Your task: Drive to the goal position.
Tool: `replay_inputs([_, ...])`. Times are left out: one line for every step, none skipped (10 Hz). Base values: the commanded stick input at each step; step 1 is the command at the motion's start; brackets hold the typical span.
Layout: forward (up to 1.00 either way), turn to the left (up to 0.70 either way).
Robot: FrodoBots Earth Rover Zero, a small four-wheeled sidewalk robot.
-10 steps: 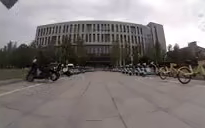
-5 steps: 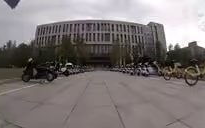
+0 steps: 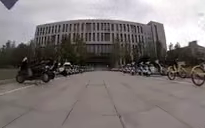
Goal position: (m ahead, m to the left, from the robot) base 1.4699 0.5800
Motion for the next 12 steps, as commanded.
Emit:
replay_inputs([0.70,0.00])
replay_inputs([0.70,0.00])
replay_inputs([0.70,0.00])
replay_inputs([0.70,0.00])
replay_inputs([0.70,0.00])
replay_inputs([0.70,0.00])
replay_inputs([0.70,0.00])
replay_inputs([0.70,0.00])
replay_inputs([0.70,0.00])
replay_inputs([0.70,0.00])
replay_inputs([0.70,0.00])
replay_inputs([0.70,0.00])
